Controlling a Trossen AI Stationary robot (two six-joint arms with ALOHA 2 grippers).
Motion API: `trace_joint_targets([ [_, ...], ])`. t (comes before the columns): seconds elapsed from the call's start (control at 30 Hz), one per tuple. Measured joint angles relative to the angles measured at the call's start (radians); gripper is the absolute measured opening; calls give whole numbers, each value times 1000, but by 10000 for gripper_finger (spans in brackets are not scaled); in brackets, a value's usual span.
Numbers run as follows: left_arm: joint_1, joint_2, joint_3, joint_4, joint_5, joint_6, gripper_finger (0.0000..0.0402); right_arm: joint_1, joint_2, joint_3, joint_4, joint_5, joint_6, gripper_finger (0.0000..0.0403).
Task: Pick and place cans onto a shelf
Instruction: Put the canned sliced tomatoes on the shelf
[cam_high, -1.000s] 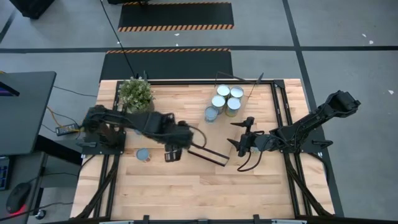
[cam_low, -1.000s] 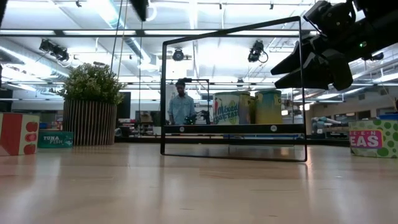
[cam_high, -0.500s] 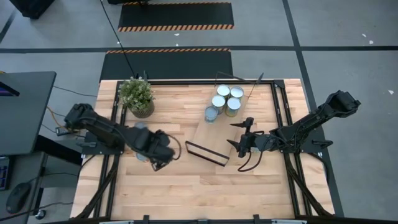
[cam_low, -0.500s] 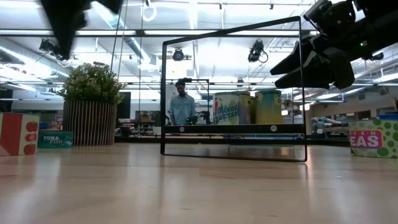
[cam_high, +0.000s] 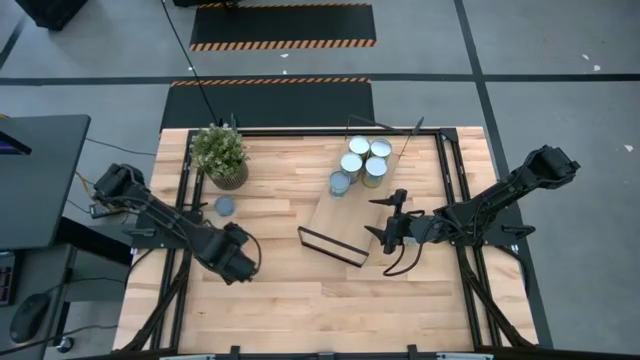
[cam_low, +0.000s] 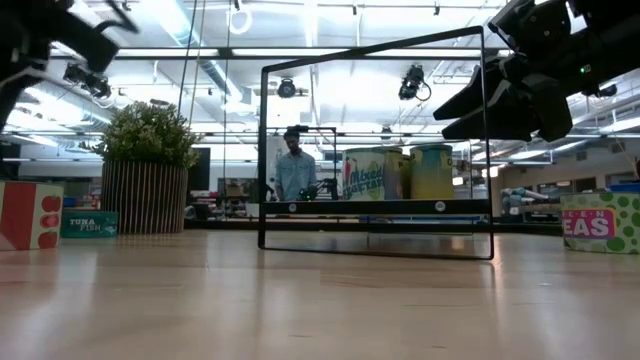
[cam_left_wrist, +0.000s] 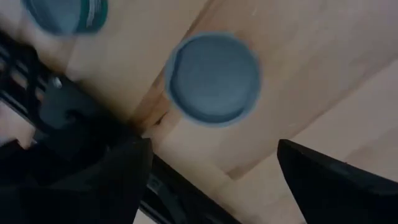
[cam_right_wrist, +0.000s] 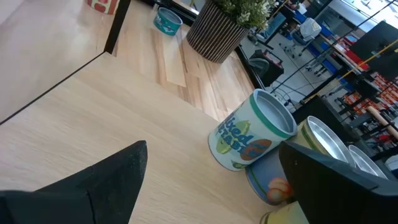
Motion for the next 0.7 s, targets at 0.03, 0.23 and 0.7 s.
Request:
trace_joint_targets([
  [0.03,-4,-26,-29,16,7,-26,352,0,0,0,0,0,-1,372],
  [0.23,-35,-154,-180,126,20,-202,353,-1,0,0,0,-1,-7,372],
  [0.7,-42,-151,-359,417,-105,-240,353,-1,0,0,21,-3,-10,372],
])
